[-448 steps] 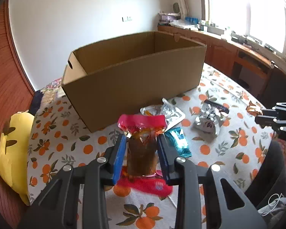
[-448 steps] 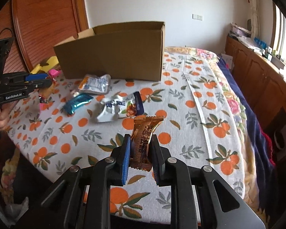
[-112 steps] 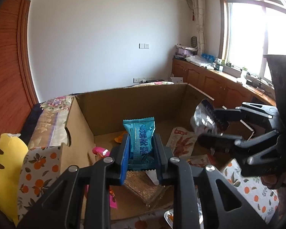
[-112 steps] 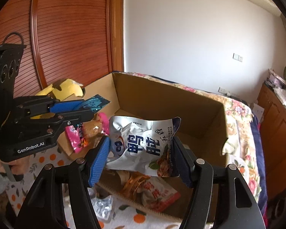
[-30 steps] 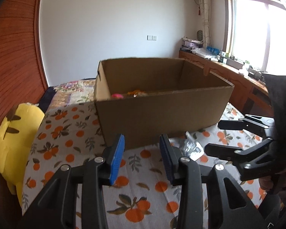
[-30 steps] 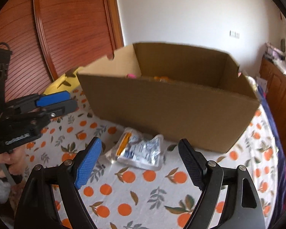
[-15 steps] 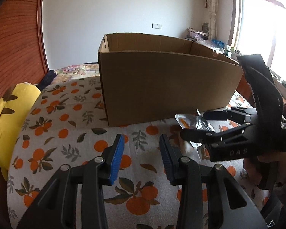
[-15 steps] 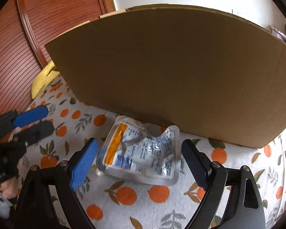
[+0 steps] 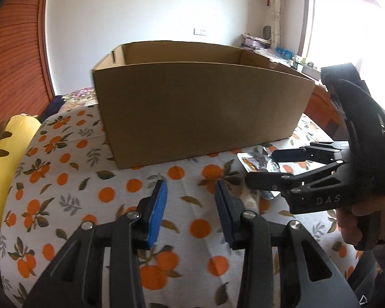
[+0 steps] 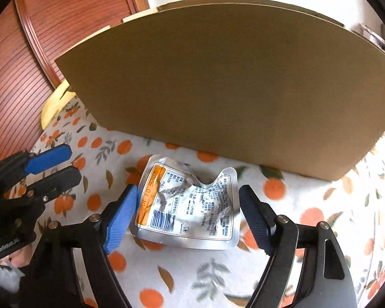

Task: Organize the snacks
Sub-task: 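Move the left tool to the white snack bar while the right tool reaches the silver pouch, then close the left tool on the white snack bar while the right tool grasps the silver pouch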

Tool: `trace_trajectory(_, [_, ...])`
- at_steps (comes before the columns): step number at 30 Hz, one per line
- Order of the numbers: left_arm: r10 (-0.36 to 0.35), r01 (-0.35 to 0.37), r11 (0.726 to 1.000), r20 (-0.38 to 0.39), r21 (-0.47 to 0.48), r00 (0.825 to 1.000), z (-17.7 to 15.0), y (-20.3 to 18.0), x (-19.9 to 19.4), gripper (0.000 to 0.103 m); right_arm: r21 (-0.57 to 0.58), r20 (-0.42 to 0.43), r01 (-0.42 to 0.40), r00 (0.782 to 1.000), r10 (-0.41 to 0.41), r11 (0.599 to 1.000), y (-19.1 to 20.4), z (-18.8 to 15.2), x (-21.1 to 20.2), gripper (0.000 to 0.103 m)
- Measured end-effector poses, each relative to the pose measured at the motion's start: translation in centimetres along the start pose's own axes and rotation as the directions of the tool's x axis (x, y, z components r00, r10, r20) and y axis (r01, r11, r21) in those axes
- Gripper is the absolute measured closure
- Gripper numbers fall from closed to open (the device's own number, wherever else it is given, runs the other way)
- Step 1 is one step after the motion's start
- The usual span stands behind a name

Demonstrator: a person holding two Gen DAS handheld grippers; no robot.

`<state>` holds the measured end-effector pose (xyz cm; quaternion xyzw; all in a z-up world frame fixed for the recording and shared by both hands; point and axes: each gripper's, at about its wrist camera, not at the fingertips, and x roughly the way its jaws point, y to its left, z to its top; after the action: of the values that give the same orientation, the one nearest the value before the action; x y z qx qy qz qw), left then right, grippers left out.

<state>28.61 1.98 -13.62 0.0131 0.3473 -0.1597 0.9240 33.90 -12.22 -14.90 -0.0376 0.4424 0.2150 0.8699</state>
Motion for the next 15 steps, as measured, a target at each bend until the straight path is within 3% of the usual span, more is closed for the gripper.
trace_trajectory(8, [-0.061, 0.063, 0.996, -0.042, 0.065, 0.997, 0.4, -3.8, 1.4, 0.062, 0.014, 0.043, 0.038, 0.998, -0.039, 0.999, -2.1, -1.4, -2.8, 0.021])
trace_trajectory(15, [-0.061, 0.074, 0.992, -0.123, 0.104, 0.991, 0.5, -5.4, 3.5, 0.059, 0.004, 0.037, 0.079, 0.996, -0.079, 0.997, -3.6, -2.5, -3.1, 0.021])
